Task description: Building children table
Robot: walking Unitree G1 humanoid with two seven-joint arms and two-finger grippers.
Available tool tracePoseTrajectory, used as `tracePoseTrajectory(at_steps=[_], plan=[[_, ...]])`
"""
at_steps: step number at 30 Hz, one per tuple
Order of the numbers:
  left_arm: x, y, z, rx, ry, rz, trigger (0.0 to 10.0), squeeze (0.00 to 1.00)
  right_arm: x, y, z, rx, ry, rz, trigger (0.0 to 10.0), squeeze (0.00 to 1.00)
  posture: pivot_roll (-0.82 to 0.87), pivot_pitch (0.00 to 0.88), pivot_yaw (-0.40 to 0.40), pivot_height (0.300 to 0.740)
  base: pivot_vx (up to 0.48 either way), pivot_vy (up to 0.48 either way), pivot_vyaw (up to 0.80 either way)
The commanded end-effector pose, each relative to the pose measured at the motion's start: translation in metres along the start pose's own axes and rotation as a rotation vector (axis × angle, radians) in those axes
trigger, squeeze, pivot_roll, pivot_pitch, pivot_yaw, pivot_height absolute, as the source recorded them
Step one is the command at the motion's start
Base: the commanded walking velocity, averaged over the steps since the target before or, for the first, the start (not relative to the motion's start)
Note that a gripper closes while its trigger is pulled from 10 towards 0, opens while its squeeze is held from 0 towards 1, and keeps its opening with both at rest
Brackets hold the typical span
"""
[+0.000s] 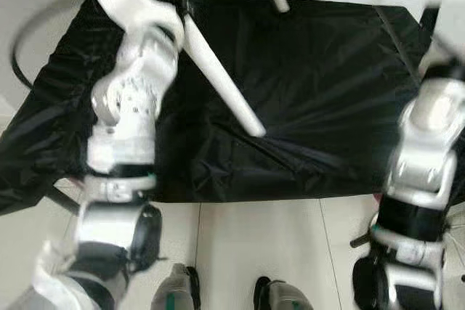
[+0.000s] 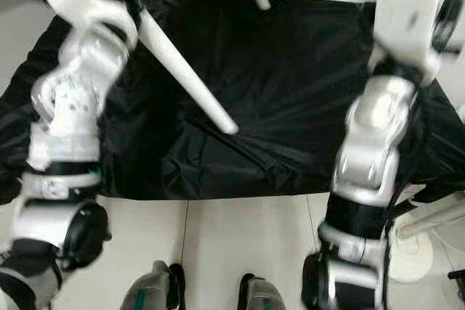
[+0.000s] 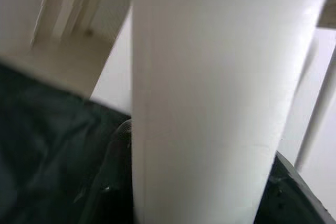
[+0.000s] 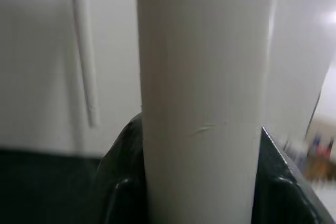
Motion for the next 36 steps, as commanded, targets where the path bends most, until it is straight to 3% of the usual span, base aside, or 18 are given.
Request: tracePoseTrajectory(at_steps=[1, 4, 6, 7, 9, 11, 14, 15, 16, 17, 18, 20, 21, 22, 23, 34, 35, 36], plan=[[0.060, -0.047, 0.010, -0.405, -0.215, 0.137, 0.0, 0.00, -0.061, 0.013, 0.021, 0.080, 0.246, -0.021, 0.0, 0.00, -0.08, 0.107, 0.074, 0.740, 0.000, 0.000, 0.00], [0.060, -0.053, 0.010, -0.438, -0.199, 0.109, 0.0, 0.00, -0.076, 0.023, 0.032, 0.111, 0.303, -0.106, 0.0, 0.00, -0.08, 0.105, 0.075, 0.740, 0.000, 0.000, 0.00], [0.043, -0.065, 0.012, -0.499, -0.110, 0.015, 0.0, 0.00, -0.097, 0.039, 0.046, 0.142, 0.389, -0.306, 0.0, 0.00, -0.08, 0.108, 0.084, 0.740, 0.000, 0.000, 0.00], [0.043, -0.065, 0.012, -0.499, -0.110, 0.015, 0.0, 0.00, -0.097, 0.039, 0.046, 0.142, 0.389, -0.306, 0.0, 0.00, -0.08, 0.108, 0.084, 0.740, 0.000, 0.000, 0.00], [0.020, -0.068, 0.015, -0.524, -0.021, -0.041, 0.0, 0.00, -0.102, 0.050, 0.045, 0.162, 0.417, -0.438, 0.0, 0.00, -0.09, 0.110, 0.092, 0.740, 0.000, 0.000, 0.00], [0.011, -0.069, 0.015, -0.524, 0.007, -0.068, 0.0, 0.00, -0.102, 0.054, 0.043, 0.171, 0.424, -0.497, 0.0, 0.00, -0.09, 0.110, 0.094, 0.740, 0.000, 0.000, 0.00], [0.004, -0.069, 0.015, -0.527, 0.029, -0.089, 0.0, 0.00, -0.102, 0.057, 0.041, 0.178, 0.431, -0.541, 0.0, 0.00, -0.09, 0.110, 0.096, 0.740, 0.000, 0.000, 0.00], [-0.005, -0.070, 0.015, -0.528, 0.055, -0.112, 0.0, 0.00, -0.102, 0.061, 0.040, 0.199, 0.428, -0.558, 1.8, 0.00, -0.09, 0.109, 0.097, 0.740, 0.000, 0.000, 0.00], [-0.012, -0.070, 0.015, -0.524, 0.077, -0.123, 2.8, 0.00, -0.102, 0.064, 0.040, 0.215, 0.428, -0.559, 4.5, 0.00, -0.09, 0.109, 0.097, 0.740, 0.000, 0.000, 0.00], [-0.012, -0.070, 0.015, -0.524, 0.077, -0.123, 2.8, 0.00, -0.102, 0.064, 0.040, 0.215, 0.428, -0.559, 4.5, 0.00, -0.09, 0.109, 0.097, 0.740, 0.000, 0.000, 0.00], [-0.018, -0.071, 0.015, -0.522, 0.093, -0.140, 10.0, 0.00, -0.101, 0.068, 0.041, 0.241, 0.422, -0.570, 10.0, 0.00, -0.09, 0.107, 0.097, 0.740, 0.000, 0.000, 0.00], [-0.022, -0.070, 0.016, -0.522, 0.107, -0.154, 10.0, 0.00, -0.100, 0.071, 0.041, 0.259, 0.415, -0.579, 10.0, 0.00, -0.09, 0.106, 0.097, 0.740, 0.000, 0.000, 0.00], [-0.024, -0.070, 0.016, -0.526, 0.120, -0.153, 10.0, 0.00, -0.100, 0.072, 0.041, 0.262, 0.409, -0.584, 10.0, 0.61, -0.09, 0.106, 0.097, 0.740, 0.000, 0.000, 0.00], [-0.024, -0.070, 0.016, -0.526, 0.120, -0.153, 10.0, 0.00, -0.100, 0.072, 0.041, 0.262, 0.409, -0.584, 10.0, 0.61, -0.09, 0.106, 0.097, 0.740, 0.000, 0.000, 0.00], [-0.026, -0.069, 0.017, -0.525, 0.130, -0.147, 10.0, 1.00, -0.099, 0.073, 0.042, 0.266, 0.398, -0.606, 10.0, 1.00, -0.09, 0.103, 0.095, 0.740, 0.000, 0.000, 0.00], [-0.037, -0.057, 0.030, -0.546, 0.181, -0.204, 10.0, 1.00, -0.092, 0.065, 0.042, 0.236, 0.304, -0.645, 10.0, 1.00, -0.08, 0.100, 0.093, 0.740, 0.000, 0.000, 0.00], [-0.038, -0.055, 0.032, -0.555, 0.184, -0.213, 10.0, 0.56, -0.092, 0.064, 0.043, 0.235, 0.291, -0.632, 10.0, 1.00, -0.07, 0.099, 0.092, 0.740, 0.000, 0.000, 0.00], [-0.038, -0.055, 0.032, -0.555, 0.184, -0.213, 10.0, 0.56, -0.092, 0.064, 0.043, 0.235, 0.291, -0.632, 10.0, 1.00, -0.07, 0.099, 0.092, 0.740, 0.000, 0.000, 0.00]])
Point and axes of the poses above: a point about 5 cm out from each wrist's last joint towards the gripper, its own z axis pointing back from the gripper into the wrist, its own x axis along the axis of the wrist's last joint, y = z × x, the point moved 3 cm from there along -z, pointing out of the wrist towards the gripper, and after that the axes turned 2 degrees about z, right-handed, at the moved point
